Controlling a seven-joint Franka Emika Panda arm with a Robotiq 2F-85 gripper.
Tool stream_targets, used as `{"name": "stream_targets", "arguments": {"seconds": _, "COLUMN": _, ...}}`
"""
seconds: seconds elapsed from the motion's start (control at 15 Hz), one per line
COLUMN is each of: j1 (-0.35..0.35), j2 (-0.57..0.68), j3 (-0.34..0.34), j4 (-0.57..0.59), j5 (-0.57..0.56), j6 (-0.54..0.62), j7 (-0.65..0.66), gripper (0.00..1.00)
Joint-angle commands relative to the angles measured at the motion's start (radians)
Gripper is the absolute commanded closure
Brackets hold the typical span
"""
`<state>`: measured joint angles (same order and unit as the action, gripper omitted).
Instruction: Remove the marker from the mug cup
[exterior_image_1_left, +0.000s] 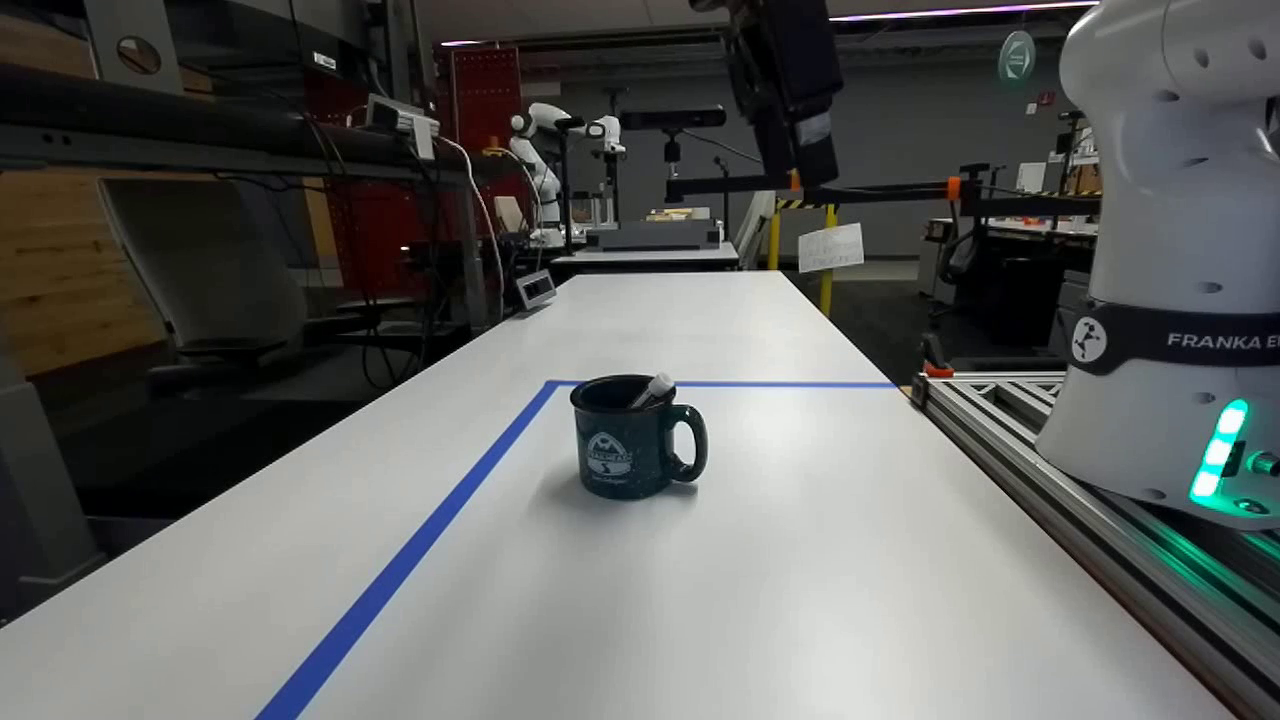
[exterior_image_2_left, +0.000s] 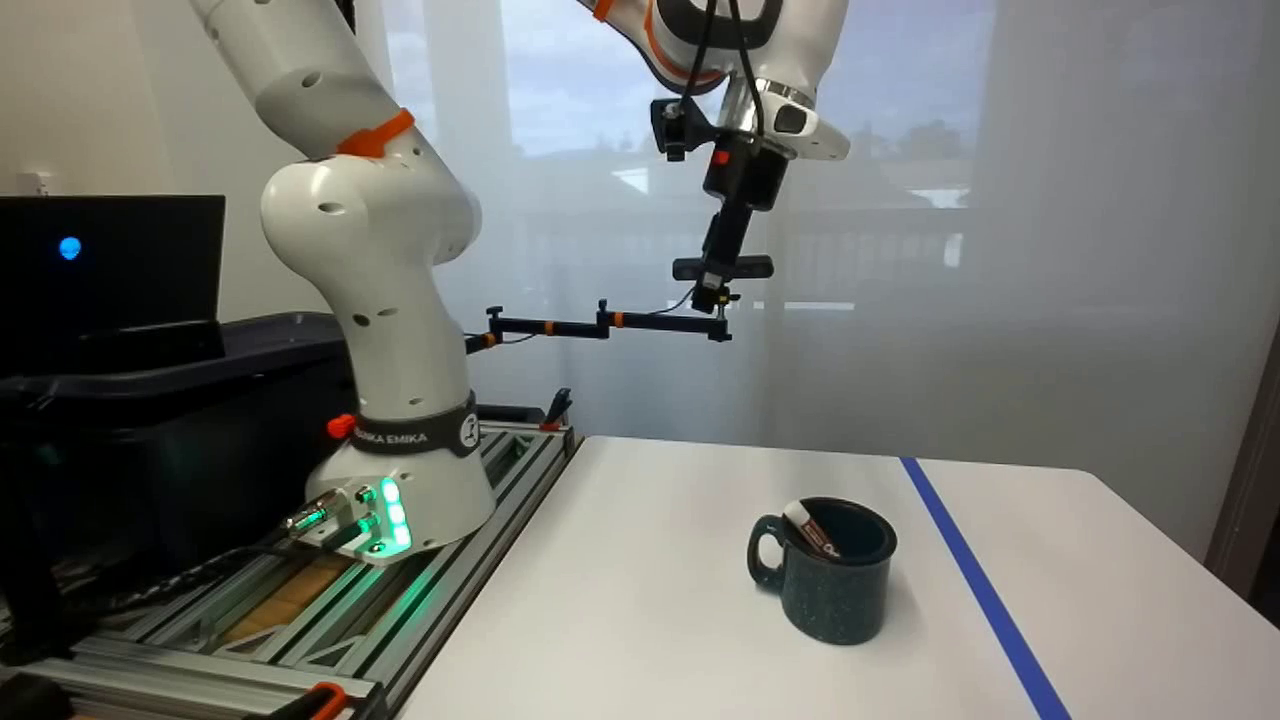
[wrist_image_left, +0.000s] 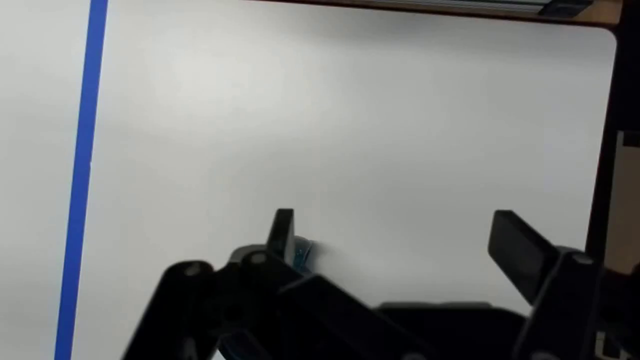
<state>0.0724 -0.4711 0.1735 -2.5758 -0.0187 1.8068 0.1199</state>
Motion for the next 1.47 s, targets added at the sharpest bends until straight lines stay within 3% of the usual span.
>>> {"name": "stream_targets", "arguments": {"seconds": 0.0, "j1": -0.001, "j2": 0.06, "j3": -0.044, "j4": 0.023, "j5": 0.011, "j6": -0.002, "j7": -0.023, "gripper": 0.0}}
{"name": "stream_targets", "arguments": {"seconds": 0.47, "j1": -0.058, "j2": 0.271, "j3": -0.203, "j4": 0.112, "j5": 0.083, "j6": 0.109, "j7": -0.169, "gripper": 0.0}}
{"name": "stream_targets", "arguments": {"seconds": 0.6, "j1": -0.072, "j2": 0.352, "j3": -0.221, "j4": 0.156, "j5": 0.106, "j6": 0.174, "j7": -0.166, "gripper": 0.0}}
{"name": "stream_targets", "arguments": {"seconds": 0.67, "j1": -0.071, "j2": 0.266, "j3": -0.205, "j4": 0.095, "j5": 0.065, "j6": 0.14, "j7": -0.148, "gripper": 0.0}}
{"name": "stream_targets", "arguments": {"seconds": 1.4, "j1": -0.111, "j2": 0.493, "j3": -0.237, "j4": 0.25, "j5": 0.056, "j6": 0.142, "j7": -0.245, "gripper": 0.0}}
